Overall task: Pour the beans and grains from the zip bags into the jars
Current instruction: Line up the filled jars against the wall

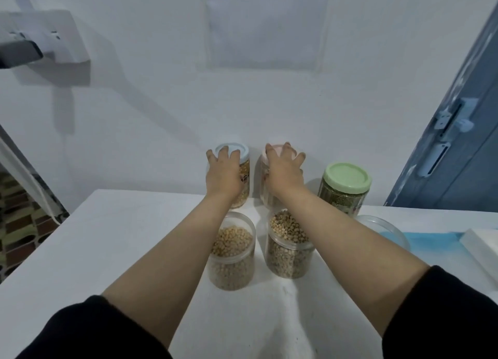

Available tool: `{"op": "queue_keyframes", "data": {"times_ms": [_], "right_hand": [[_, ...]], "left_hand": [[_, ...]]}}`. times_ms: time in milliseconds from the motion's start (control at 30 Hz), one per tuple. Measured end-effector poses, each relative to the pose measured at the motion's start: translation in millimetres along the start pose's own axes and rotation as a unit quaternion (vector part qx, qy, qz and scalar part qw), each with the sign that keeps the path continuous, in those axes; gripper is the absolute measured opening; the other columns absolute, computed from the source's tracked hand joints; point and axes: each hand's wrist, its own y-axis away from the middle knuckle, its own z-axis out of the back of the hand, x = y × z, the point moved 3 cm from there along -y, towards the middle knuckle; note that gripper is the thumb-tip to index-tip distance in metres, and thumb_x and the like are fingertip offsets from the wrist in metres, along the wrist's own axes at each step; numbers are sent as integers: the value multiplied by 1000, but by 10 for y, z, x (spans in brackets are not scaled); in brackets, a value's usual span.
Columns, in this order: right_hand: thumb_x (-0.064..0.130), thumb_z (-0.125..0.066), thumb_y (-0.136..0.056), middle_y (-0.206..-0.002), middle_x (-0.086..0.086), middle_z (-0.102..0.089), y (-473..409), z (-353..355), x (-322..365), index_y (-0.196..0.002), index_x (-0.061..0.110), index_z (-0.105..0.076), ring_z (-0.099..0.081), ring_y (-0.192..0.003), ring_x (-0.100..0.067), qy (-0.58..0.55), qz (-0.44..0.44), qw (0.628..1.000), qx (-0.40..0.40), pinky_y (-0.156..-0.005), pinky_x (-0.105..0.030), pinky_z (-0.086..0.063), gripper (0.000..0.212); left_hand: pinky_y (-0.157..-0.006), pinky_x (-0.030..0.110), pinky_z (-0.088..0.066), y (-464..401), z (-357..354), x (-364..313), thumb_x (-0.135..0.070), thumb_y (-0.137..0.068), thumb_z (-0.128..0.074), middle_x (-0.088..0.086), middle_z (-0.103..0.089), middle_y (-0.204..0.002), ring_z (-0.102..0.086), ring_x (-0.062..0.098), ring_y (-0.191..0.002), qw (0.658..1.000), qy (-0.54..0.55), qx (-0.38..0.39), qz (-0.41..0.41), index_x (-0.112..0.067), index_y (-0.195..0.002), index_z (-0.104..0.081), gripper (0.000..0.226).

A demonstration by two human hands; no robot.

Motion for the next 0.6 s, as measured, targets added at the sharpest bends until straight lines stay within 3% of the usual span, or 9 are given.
{"op": "queue_keyframes", "data": {"times_ms": [67, 133, 167, 300, 433, 533, 600], "right_hand": [[5, -47, -98, -164, -15, 9, 21, 28, 6, -158, 33, -10, 3, -144, -55, 6, -1, 1000, 15, -113, -64, -27, 76], [21, -52, -101, -165, -13, 14, 72, 104, -13, -158, 37, 0, 4, -146, -53, 8, 1, 1000, 28, -115, -65, -19, 79], [30, -53, -101, -165, -13, 15, 111, 161, -34, -158, 36, 2, 4, -147, -52, 4, 5, 1000, 24, -117, -63, -16, 79], [38, -51, -100, -166, -13, 5, 375, 439, -258, -160, 26, -7, 0, -149, -47, 38, 11, 999, -22, -120, -58, -8, 75], [39, -56, -97, -166, -13, 4, 539, 644, -649, -159, 29, -8, 6, -148, -49, 126, -68, 989, 26, -116, -66, 2, 79], [27, -59, -95, -165, -10, 2, 584, 659, -925, -158, 38, -3, -4, -144, -55, 117, -118, 982, 95, -114, -69, -17, 85], [9, -54, -94, -165, -8, 5, 605, 594, -1039, -157, 41, -1, -17, -139, -54, 84, -110, 986, 93, -105, -55, -38, 88]], "left_hand": [[-116, 55, -24, 16, 15, -26, -8, -91, -59, 13, -10, -164, 4, 48, -148, 1000, -14, 4, 9, -17, -151, -27, 69], [-118, 62, -2, 48, 67, -104, -10, -93, -53, 13, 1, -165, 12, 47, -148, 999, -26, -19, 12, -20, -155, -19, 72], [-118, 61, 2, 74, 102, -174, -13, -95, -50, 12, 1, -166, 13, 45, -149, 999, -23, -41, -2, -21, -156, -18, 70], [-120, 55, 2, 233, 194, -582, -22, -98, -48, 9, -10, -165, 4, 38, -152, 994, 28, -61, -88, -21, -155, -24, 62], [-122, 54, 0, 270, 116, -957, -24, -97, -48, 9, -10, -165, 2, 37, -152, 991, 26, -19, -133, -19, -156, -21, 65], [-122, 52, -6, 196, -43, -1073, -21, -99, -46, 10, -12, -165, -1, 38, -152, 993, 3, 18, -118, -16, -156, -19, 63], [-122, 49, -14, 179, -135, -1088, -18, -98, -48, 10, -22, -162, -9, 38, -150, 993, -18, 19, -116, -14, -154, -23, 62]]}}
